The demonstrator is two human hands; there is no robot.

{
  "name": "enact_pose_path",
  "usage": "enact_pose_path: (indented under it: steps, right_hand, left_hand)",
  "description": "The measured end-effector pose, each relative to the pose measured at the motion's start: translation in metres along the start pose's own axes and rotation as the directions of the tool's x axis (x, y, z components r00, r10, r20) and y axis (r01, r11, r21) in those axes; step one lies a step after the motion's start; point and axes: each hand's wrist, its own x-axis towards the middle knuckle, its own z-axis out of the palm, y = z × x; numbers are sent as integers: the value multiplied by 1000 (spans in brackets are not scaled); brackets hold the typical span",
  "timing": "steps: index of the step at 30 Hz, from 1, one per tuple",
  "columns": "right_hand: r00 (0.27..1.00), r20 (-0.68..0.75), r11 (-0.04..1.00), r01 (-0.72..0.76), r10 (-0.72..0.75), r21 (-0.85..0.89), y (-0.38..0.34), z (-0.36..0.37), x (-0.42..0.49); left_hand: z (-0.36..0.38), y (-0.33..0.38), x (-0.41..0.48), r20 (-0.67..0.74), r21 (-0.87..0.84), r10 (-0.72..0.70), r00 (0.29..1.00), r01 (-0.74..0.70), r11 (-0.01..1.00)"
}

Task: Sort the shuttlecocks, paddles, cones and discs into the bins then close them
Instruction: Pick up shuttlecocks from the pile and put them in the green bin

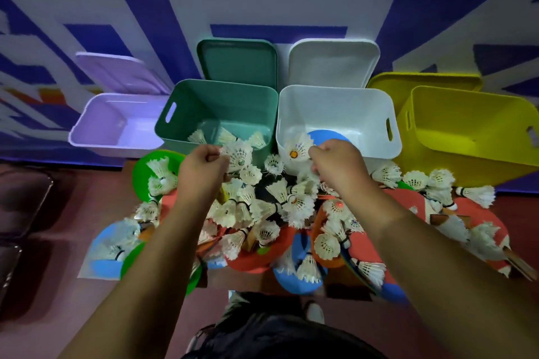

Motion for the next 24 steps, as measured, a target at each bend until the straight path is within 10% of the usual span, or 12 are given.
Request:
enact_pose_path:
  steps: [24]
  right_hand:
    - [979,131,979,-172,158,105,-65,102,50]
  left_hand:
    - [-55,-51,84,72,-111,-142,987,150,982]
